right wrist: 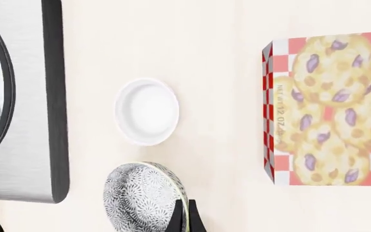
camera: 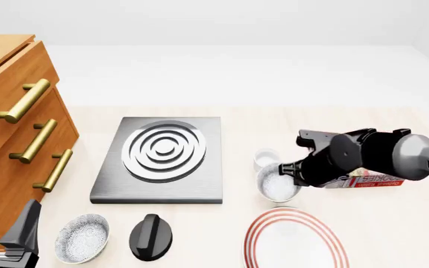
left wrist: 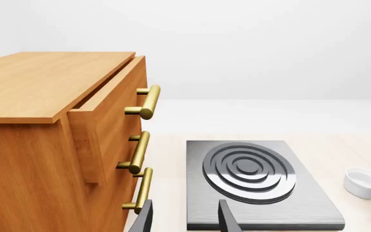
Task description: Pick the akita bowl between the plate and the ramekin and place it on the plate.
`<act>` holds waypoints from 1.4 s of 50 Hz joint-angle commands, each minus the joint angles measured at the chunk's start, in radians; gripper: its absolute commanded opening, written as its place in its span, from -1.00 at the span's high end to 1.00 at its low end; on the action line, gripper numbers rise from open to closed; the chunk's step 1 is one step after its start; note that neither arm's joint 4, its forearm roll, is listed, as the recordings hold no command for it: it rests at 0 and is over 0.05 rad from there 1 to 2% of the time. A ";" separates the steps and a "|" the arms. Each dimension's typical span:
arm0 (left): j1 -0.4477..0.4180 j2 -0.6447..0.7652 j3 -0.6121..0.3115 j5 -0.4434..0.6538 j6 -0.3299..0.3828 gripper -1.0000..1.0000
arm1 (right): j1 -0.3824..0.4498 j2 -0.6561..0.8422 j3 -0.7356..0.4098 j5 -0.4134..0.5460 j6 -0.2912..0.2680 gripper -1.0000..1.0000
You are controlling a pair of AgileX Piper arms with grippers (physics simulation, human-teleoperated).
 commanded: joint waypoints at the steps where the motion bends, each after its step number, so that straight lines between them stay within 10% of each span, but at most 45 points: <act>1: 0.000 0.000 0.000 0.000 0.000 -1.00 | 0.005 -0.062 -0.017 0.042 -0.014 1.00; 52: 0.000 0.000 0.000 0.000 0.000 -1.00 | 0.044 -0.496 0.083 0.312 -0.087 1.00; 58: 0.000 0.000 0.000 0.000 0.000 -1.00 | 0.135 -0.499 0.144 0.296 -0.007 1.00; 70: 0.000 0.000 0.000 0.000 0.000 -1.00 | 0.130 -0.559 0.268 0.270 -0.016 1.00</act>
